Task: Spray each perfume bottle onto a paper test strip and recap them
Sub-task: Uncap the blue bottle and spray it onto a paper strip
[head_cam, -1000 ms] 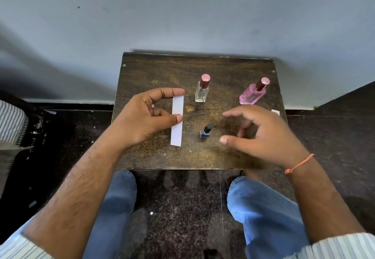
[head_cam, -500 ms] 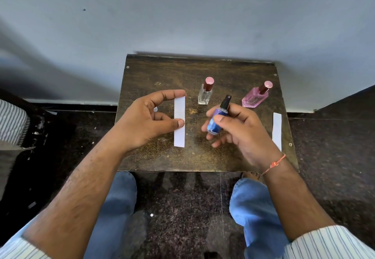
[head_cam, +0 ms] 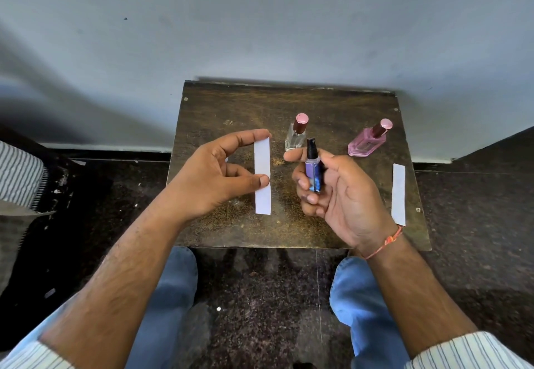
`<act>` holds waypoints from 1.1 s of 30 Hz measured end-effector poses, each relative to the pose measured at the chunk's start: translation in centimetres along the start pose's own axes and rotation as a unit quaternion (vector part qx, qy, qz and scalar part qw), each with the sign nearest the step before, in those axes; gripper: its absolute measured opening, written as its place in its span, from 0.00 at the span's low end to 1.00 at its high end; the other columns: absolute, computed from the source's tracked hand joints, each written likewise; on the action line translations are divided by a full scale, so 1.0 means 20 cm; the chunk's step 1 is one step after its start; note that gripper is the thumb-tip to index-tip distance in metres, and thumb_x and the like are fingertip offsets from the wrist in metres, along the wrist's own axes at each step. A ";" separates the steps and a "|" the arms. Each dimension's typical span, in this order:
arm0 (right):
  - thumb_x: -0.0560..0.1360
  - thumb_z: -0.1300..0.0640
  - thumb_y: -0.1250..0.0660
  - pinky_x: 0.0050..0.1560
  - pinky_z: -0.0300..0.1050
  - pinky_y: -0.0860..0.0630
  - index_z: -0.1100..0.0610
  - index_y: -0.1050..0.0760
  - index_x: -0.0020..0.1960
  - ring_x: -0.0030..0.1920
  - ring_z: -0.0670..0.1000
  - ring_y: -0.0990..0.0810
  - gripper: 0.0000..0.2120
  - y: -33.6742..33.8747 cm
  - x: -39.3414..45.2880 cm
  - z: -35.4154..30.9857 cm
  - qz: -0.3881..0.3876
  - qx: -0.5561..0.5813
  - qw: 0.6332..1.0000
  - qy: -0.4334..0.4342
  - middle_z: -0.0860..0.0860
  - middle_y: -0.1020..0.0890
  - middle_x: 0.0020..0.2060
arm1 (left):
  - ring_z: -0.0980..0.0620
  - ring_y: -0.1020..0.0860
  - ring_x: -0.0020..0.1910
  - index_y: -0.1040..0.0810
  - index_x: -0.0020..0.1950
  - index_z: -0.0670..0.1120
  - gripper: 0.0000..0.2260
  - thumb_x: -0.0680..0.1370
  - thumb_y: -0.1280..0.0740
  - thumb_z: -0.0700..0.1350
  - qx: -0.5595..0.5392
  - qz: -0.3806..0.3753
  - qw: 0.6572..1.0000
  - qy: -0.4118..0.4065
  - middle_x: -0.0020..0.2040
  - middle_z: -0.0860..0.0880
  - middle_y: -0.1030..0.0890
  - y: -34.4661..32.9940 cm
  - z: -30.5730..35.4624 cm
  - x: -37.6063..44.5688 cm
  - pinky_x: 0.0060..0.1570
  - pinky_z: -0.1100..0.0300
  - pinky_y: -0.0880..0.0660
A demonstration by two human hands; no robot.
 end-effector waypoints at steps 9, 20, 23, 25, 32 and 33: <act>0.88 0.59 0.41 0.31 0.43 0.40 0.57 0.20 0.66 0.35 0.47 0.31 0.13 0.03 -0.01 -0.02 0.040 -0.056 0.997 0.016 0.55 0.19 0.43 | 0.40 0.20 0.42 0.21 0.74 0.61 0.34 0.70 0.19 0.43 -0.005 -0.022 1.000 0.000 0.45 0.30 0.13 -0.05 -0.01 0.00 0.45 0.52 0.27; 0.85 0.53 0.32 0.30 0.39 0.40 0.53 0.17 0.67 0.34 0.45 0.35 0.13 0.06 0.00 -0.02 0.079 -0.092 0.992 0.037 0.46 0.28 0.40 | 0.38 0.16 0.43 0.24 0.76 0.60 0.37 0.74 0.20 0.32 0.021 -0.034 0.999 -0.022 0.69 0.47 0.17 -0.10 -0.03 0.01 0.50 0.35 0.26; 0.82 0.40 0.37 0.30 0.41 0.43 0.53 0.17 0.64 0.33 0.44 0.34 0.21 0.06 0.00 -0.01 0.099 -0.067 0.993 0.007 0.47 0.28 0.39 | 0.46 0.13 0.40 0.28 0.80 0.58 0.42 0.72 0.19 0.31 0.031 -0.022 0.999 -0.018 0.74 0.56 0.21 -0.10 -0.03 0.01 0.59 0.28 0.21; 0.86 0.41 0.41 0.31 0.43 0.45 0.56 0.18 0.61 0.33 0.45 0.34 0.21 0.06 0.00 0.00 0.106 -0.047 0.993 -0.004 0.48 0.27 0.39 | 0.49 0.12 0.40 0.30 0.81 0.58 0.44 0.72 0.19 0.31 0.029 -0.013 0.999 -0.009 0.72 0.55 0.18 -0.09 -0.03 0.01 0.62 0.31 0.20; 0.89 0.52 0.41 0.23 0.38 0.39 0.56 0.26 0.56 0.30 0.48 0.29 0.09 0.04 -0.01 -0.02 0.084 -0.041 0.996 -0.004 0.54 0.19 0.42 | 0.40 0.12 0.51 0.30 0.79 0.55 0.38 0.75 0.22 0.31 0.002 0.006 1.000 0.011 0.56 0.46 0.10 -0.08 -0.04 0.02 0.63 0.43 0.16; 0.89 0.52 0.41 0.22 0.38 0.37 0.56 0.27 0.57 0.29 0.49 0.28 0.09 0.03 -0.01 -0.03 0.081 -0.050 0.995 0.000 0.55 0.18 0.41 | 0.43 0.11 0.53 0.31 0.80 0.54 0.38 0.75 0.22 0.31 -0.004 0.009 1.000 0.013 0.55 0.45 0.09 -0.07 -0.04 0.01 0.62 0.46 0.15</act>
Point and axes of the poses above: each hand's wrist, its own x-axis towards the middle knuckle, its own y-axis out of the back of the hand, z = x × y, the point moved 8 cm from there along x, towards the middle knuckle
